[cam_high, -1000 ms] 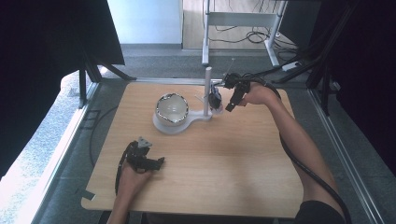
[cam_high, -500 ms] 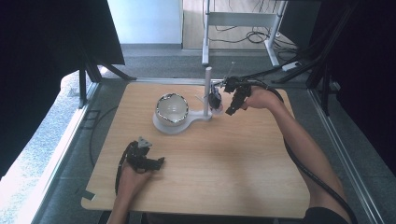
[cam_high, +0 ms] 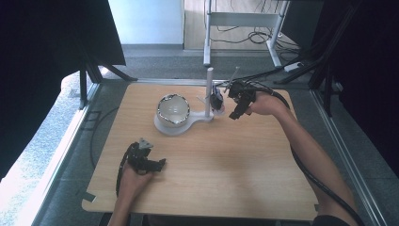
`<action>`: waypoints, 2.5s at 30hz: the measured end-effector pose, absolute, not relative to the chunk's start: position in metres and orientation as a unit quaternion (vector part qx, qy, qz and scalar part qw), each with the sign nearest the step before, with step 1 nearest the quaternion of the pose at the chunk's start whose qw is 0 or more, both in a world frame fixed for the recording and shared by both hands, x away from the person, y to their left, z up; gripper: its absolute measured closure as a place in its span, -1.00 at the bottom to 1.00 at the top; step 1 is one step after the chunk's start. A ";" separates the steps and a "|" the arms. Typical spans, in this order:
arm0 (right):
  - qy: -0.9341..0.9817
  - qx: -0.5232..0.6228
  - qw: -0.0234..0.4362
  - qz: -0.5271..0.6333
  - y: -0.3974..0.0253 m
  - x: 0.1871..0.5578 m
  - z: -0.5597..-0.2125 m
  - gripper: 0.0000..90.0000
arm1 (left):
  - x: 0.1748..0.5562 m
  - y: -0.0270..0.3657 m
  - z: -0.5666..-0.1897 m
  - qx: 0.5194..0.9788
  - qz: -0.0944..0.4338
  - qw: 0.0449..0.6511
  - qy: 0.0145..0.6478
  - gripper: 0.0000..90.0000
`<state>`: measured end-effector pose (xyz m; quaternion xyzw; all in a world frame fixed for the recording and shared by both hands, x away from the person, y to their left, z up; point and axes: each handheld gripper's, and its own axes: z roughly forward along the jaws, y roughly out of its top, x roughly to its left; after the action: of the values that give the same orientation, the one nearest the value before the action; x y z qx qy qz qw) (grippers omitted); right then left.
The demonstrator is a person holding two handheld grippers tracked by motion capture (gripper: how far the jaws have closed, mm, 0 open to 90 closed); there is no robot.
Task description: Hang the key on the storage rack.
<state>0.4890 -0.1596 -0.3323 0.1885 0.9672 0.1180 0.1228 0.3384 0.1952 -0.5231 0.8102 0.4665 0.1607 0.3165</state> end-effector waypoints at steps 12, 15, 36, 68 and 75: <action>0.964 0.189 0.131 0.132 -0.176 0.471 -0.336 -0.71 | 0.338 0.195 -0.523 0.810 0.161 0.316 0.466 -0.98; 0.962 0.196 0.134 0.133 -0.182 0.467 -0.336 -0.71 | 0.338 0.195 -0.523 0.810 0.161 0.316 0.467 -0.98; 0.948 0.220 0.148 0.176 -0.234 0.433 -0.346 -0.74 | 0.338 0.195 -0.523 0.809 0.163 0.317 0.468 -0.98; 0.900 0.291 0.188 0.265 -0.305 0.371 -0.408 -0.82 | 0.338 0.195 -0.523 0.809 0.162 0.317 0.467 -0.98; 0.889 0.305 0.188 0.284 -0.310 0.354 -0.434 -0.82 | 0.338 0.195 -0.523 0.809 0.163 0.316 0.467 -0.98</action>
<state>0.3543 -0.3096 -0.4340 0.3050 0.8892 0.2843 0.1884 0.3382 0.1950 -0.5233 0.8094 0.4673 0.1627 0.3164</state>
